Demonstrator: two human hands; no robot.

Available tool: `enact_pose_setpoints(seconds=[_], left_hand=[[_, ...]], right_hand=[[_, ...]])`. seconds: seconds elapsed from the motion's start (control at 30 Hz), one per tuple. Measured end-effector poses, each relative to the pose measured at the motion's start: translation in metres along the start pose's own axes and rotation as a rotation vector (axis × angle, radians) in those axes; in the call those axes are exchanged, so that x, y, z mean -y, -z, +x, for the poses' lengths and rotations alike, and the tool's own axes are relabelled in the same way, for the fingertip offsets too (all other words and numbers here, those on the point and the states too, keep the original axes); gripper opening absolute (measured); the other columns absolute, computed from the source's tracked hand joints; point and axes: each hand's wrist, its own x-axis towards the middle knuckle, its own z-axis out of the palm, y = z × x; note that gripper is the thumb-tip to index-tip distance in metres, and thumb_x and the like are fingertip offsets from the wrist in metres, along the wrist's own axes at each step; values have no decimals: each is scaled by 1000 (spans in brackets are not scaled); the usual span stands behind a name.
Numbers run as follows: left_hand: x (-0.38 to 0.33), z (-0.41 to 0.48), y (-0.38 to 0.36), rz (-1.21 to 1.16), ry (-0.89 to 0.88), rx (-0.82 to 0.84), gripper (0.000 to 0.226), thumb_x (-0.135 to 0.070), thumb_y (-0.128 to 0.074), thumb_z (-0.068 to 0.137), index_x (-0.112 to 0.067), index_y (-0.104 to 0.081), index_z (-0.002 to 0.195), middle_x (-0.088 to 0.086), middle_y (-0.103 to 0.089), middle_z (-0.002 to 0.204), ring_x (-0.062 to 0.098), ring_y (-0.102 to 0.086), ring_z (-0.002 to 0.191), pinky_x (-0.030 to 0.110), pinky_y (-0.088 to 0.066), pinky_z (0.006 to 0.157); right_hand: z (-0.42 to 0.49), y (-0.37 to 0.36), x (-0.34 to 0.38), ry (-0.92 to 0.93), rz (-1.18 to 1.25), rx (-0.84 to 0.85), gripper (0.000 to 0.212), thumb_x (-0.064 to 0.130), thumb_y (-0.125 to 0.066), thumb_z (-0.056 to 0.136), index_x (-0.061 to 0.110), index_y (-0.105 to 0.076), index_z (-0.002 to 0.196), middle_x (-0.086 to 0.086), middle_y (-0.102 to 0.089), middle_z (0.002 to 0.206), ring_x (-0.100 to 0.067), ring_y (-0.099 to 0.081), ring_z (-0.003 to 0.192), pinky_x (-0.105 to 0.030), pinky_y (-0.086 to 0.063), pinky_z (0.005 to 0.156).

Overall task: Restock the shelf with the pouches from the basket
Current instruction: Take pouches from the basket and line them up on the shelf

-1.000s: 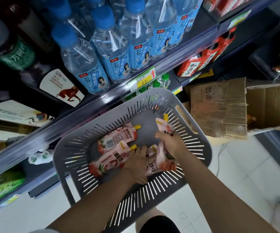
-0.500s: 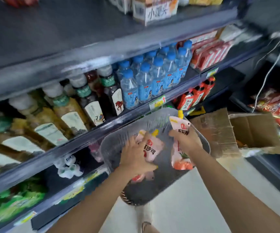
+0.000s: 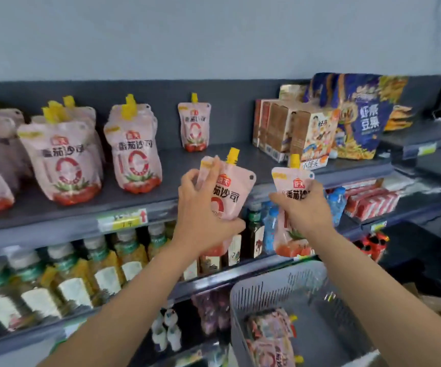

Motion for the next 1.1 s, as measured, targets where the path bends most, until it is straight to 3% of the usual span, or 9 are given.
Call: enact_pose_setpoints(seconds=[0.1,0.2,0.3,0.43,0.53,0.6,0.73,0.9,1.1], left_hand=[[-8,26,29,-11,-31,-115,113,-42,-71,52,-51,-9,145,-16,-12,122,5,-21,117,27,-27,103],[-17,52,41,16,-34,-199,112,-41,-71,53,-50,-9,146,-11,-15,132,4,-21,117,24,-26,100],[-19,81,37,68,30,-273,111,-45,-69,54,-54,-5,144,-7,-15,140,15,-19,130,32,-26,104],[-11,114,18,53,146,-404,112,-48,-70,53,-57,-4,143,-1,-17,143,24,-19,134,47,-29,110],[-4,136,1,43,189,-529,115,-43,-77,57,-53,-3,146,0,-13,148,22,-16,135,46,-23,110],[3,153,-9,55,201,-579,117,-39,-81,60,-51,-4,147,3,-14,149,21,-15,135,44,-21,110],[26,188,-25,128,239,-569,118,-43,-83,61,-46,-4,149,4,-15,149,20,-17,133,42,-23,109],[56,233,-39,152,243,-588,129,-45,-82,58,-44,12,147,8,-20,146,24,-21,131,42,-24,108],[92,277,-55,209,312,-516,122,-42,-80,61,-39,5,150,12,-20,147,30,-27,127,42,-25,106]], right_hand=[[11,-6,36,70,86,16,74,33,-80,75,11,-37,131,13,-47,84,-21,-50,92,-32,-37,79],[30,-12,61,154,144,47,75,32,-82,72,11,-39,130,10,-49,90,-19,-52,95,-30,-36,79],[53,-18,79,225,157,94,83,31,-82,72,13,-34,138,9,-52,99,-17,-52,100,-28,-35,81],[86,-25,90,286,157,150,100,41,-84,65,16,-29,144,0,-55,128,-22,-54,115,-41,-44,96],[108,-29,91,326,168,207,104,45,-85,60,17,-29,143,1,-55,127,-23,-55,114,-46,-46,98],[122,-32,89,346,172,234,104,42,-86,62,18,-28,144,3,-54,126,-21,-55,114,-42,-45,96],[143,-44,80,354,185,283,105,39,-87,62,22,-25,146,3,-54,130,-18,-55,114,-39,-47,96],[166,-65,68,316,182,273,105,36,-88,61,21,-26,145,8,-54,119,-14,-56,105,-33,-46,88],[187,-89,59,251,160,225,110,35,-90,59,21,-24,146,7,-54,123,-17,-55,111,-38,-47,95]])
